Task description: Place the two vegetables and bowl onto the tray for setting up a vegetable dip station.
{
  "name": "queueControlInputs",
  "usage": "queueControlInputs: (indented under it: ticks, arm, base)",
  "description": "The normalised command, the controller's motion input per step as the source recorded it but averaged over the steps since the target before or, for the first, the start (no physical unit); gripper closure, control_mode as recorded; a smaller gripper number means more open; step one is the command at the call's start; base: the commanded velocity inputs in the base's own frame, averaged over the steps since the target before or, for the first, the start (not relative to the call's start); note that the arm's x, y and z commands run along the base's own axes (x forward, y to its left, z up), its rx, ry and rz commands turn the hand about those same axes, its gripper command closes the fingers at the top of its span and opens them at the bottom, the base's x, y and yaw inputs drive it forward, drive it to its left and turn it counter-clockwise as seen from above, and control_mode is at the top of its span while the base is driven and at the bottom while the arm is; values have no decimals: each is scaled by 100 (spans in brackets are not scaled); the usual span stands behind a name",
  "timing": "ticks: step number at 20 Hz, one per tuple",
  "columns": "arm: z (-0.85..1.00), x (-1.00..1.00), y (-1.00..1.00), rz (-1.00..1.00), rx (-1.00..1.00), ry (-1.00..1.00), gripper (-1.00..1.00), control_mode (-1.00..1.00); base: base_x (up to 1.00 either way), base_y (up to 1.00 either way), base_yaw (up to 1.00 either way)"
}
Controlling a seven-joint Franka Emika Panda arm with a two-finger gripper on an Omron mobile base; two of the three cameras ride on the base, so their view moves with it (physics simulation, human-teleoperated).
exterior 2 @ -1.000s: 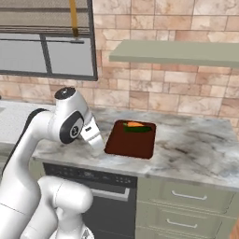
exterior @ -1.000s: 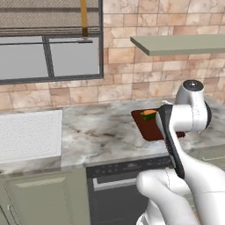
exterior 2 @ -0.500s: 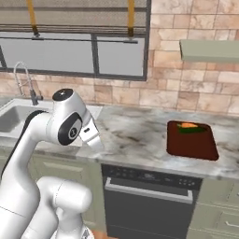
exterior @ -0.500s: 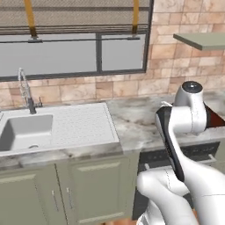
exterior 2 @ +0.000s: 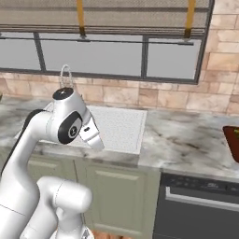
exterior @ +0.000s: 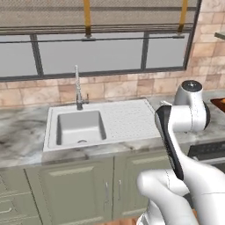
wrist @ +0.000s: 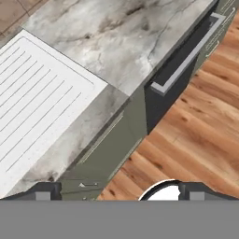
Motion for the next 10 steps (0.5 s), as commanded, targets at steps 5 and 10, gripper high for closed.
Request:
queueControlInputs:
  ticks: [5,10]
  arm:
    - [0,0,0,0,0,0,-100,100]
    - [0,0,0,0,0,0,-100,100]
  base:
    - [23,100,-1]
    - [38,100,0]
